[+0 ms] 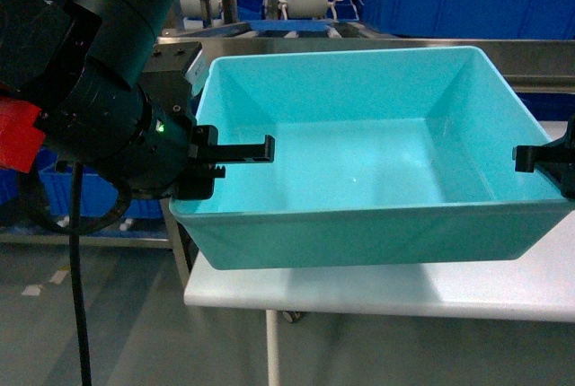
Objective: Organize blue bins on left shelf correctly
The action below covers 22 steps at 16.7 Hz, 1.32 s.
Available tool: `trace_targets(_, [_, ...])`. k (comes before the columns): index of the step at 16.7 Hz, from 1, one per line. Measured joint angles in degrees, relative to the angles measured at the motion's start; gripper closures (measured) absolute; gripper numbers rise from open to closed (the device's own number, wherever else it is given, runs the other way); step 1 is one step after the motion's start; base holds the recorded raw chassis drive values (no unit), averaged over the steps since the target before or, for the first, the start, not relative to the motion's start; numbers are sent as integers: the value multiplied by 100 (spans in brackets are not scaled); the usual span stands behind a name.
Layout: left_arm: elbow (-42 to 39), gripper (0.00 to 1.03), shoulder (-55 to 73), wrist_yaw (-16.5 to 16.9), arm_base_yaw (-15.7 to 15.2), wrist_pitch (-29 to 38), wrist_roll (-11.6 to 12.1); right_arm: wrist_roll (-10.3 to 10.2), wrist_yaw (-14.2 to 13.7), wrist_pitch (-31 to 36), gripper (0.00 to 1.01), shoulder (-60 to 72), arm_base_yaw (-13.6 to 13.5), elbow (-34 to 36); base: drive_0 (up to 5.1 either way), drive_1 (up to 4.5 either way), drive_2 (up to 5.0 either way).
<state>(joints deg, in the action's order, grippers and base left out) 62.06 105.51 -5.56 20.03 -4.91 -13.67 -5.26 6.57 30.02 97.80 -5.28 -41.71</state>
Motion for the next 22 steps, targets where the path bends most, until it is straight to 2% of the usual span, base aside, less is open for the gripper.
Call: trace_targets(22, [-2, 101, 0, 2, 0, 22, 2, -2, -2, 0, 99, 0, -2, 0, -463, 360, 110])
